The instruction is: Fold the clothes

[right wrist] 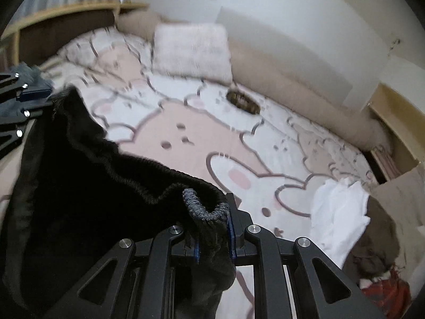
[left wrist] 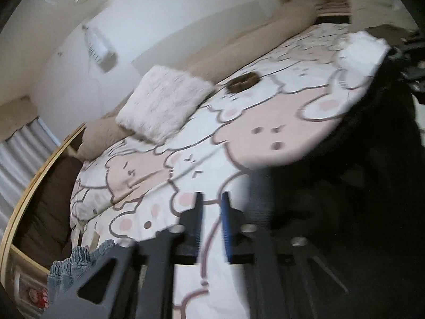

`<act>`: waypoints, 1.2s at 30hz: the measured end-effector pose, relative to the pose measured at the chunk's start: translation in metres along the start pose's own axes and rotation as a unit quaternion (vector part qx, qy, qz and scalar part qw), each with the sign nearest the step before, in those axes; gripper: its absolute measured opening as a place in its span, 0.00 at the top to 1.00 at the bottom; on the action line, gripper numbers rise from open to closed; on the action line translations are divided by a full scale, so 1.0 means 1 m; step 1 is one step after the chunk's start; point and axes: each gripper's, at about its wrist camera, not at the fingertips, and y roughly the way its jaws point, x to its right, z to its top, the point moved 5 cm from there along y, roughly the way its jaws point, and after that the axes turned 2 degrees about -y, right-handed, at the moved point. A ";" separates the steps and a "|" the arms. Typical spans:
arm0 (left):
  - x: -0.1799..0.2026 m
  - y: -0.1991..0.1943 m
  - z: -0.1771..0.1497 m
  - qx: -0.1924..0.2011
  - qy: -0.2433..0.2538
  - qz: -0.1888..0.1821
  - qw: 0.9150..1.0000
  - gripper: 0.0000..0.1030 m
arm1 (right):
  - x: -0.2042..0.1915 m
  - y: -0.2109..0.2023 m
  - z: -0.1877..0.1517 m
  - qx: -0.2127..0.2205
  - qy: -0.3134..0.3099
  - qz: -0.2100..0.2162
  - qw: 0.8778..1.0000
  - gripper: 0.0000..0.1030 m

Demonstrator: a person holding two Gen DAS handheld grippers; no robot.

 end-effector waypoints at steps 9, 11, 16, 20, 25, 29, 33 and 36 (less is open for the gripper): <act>0.007 0.072 0.001 -0.112 -0.086 -0.171 0.975 0.88 | 0.025 0.102 0.002 -0.071 0.035 0.037 0.996 0.84; 0.025 0.066 -0.009 -0.132 -0.076 -0.220 0.964 0.61 | 0.015 0.112 -0.006 -0.083 0.016 0.034 0.996 0.84; 0.075 0.066 -0.037 -0.196 -0.017 -0.284 0.938 0.31 | 0.011 0.125 -0.031 -0.100 0.009 0.039 0.994 0.85; 0.097 0.092 -0.050 -0.256 0.002 -0.263 0.930 0.31 | 0.012 0.125 -0.034 -0.100 0.023 0.045 0.994 0.85; 0.108 0.088 -0.050 -0.269 -0.064 -0.283 0.918 0.74 | 0.012 0.120 -0.034 -0.097 0.024 0.046 0.994 0.85; 0.094 0.069 -0.037 -0.239 -0.102 -0.255 0.931 0.92 | 0.013 0.115 -0.037 -0.088 0.027 0.042 0.995 0.85; 0.055 0.064 -0.004 -0.177 -0.118 -0.181 0.960 0.92 | 0.019 0.099 -0.023 -0.058 0.042 0.042 0.997 0.84; 0.028 0.074 0.030 -0.146 -0.116 -0.141 0.972 0.92 | 0.022 0.096 0.005 -0.044 0.039 0.041 0.997 0.84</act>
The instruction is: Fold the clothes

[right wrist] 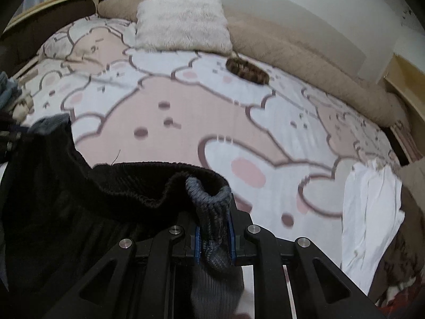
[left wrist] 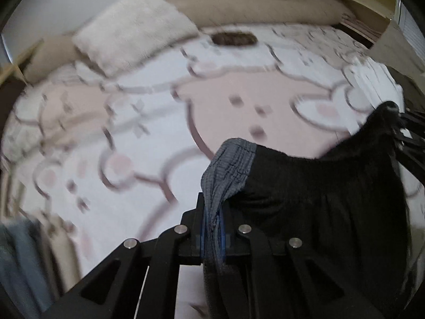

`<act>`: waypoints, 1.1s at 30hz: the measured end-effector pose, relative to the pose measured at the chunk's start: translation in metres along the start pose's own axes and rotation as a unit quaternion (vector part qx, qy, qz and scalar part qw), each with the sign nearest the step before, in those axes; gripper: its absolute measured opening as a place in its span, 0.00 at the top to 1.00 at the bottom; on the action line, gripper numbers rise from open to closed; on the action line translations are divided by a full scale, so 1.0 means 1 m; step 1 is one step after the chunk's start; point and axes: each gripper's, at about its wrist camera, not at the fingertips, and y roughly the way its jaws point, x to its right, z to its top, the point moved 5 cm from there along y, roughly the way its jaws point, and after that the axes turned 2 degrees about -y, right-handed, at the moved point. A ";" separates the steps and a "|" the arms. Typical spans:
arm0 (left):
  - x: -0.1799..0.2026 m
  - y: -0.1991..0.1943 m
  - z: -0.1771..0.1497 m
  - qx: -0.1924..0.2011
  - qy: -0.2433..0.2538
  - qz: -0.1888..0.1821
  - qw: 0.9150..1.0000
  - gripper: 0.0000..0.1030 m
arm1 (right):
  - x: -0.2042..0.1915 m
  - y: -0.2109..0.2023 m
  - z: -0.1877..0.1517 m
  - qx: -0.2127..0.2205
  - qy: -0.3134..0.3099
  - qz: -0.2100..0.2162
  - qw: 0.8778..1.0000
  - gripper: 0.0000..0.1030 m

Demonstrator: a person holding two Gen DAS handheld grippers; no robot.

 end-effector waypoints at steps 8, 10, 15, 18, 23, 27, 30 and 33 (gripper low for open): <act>-0.037 0.014 0.081 0.065 0.003 0.095 0.993 0.92 | 0.018 0.016 0.082 0.026 -0.009 -0.054 0.998 0.85; -0.041 0.034 0.088 0.050 -0.001 0.096 0.994 0.92 | 0.031 0.025 0.102 0.038 -0.002 -0.084 0.996 0.85; -0.034 0.088 0.083 -0.010 0.013 0.097 0.995 0.83 | 0.041 0.092 0.106 -0.040 0.046 -0.039 0.997 0.83; -0.030 0.115 0.070 -0.043 0.024 0.114 0.992 0.54 | 0.031 0.131 0.084 -0.085 0.040 -0.056 0.994 0.37; -0.050 0.101 0.061 -0.030 -0.006 0.103 0.994 0.44 | 0.035 0.125 0.063 -0.071 0.068 -0.059 0.993 0.10; -0.074 0.048 0.043 -0.001 -0.043 0.072 0.996 0.42 | 0.070 0.072 0.052 -0.029 0.109 -0.017 0.993 0.10; -0.080 -0.002 0.006 0.016 -0.059 0.036 0.997 0.41 | 0.103 0.003 0.016 0.018 0.141 0.005 0.990 0.10; -0.064 -0.059 -0.055 0.034 -0.045 0.018 0.998 0.41 | 0.115 -0.048 -0.038 0.027 0.160 0.013 0.987 0.10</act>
